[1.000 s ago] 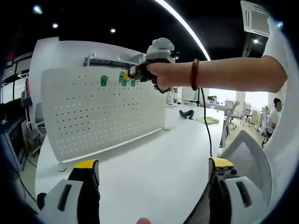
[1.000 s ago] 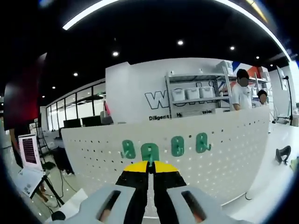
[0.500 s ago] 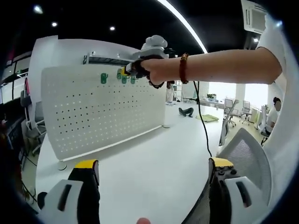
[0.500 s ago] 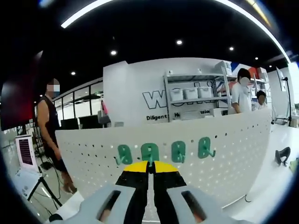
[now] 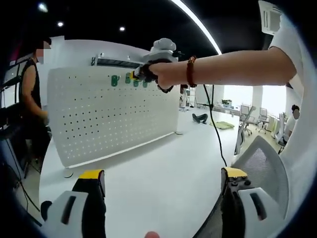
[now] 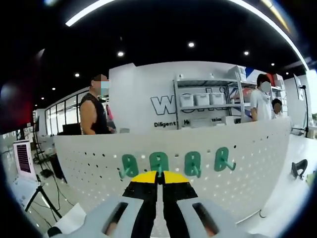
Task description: Insert the hook assembly into the mounting plate slot until the hook locks in place.
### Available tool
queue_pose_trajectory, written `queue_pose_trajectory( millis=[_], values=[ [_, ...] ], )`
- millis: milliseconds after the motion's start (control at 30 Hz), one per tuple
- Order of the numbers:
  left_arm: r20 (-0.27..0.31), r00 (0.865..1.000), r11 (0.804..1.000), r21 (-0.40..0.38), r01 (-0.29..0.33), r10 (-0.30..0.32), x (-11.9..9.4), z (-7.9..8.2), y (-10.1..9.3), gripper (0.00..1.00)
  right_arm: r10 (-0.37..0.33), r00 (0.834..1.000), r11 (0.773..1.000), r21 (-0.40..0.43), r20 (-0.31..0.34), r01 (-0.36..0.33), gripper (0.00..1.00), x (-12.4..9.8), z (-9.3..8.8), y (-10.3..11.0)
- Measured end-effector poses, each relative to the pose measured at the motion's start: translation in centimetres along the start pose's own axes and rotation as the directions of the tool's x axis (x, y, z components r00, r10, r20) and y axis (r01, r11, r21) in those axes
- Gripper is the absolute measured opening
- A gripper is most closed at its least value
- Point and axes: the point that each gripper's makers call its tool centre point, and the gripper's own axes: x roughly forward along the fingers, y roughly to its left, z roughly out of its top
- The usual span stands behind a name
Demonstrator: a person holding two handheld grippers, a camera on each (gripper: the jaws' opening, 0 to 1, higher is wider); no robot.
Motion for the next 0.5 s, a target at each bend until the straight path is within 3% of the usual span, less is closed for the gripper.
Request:
queue_pose_trajectory(
  millis=[500],
  values=[
    [-0.009, 1.0, 1.0, -0.004, 0.002, -0.002, 0.32, -0.2, 0.28, 0.98, -0.018, 1.0, 1.0, 0.005, -0.006, 0.018, 0.01, 0.93, -0.36, -0.24]
  ],
)
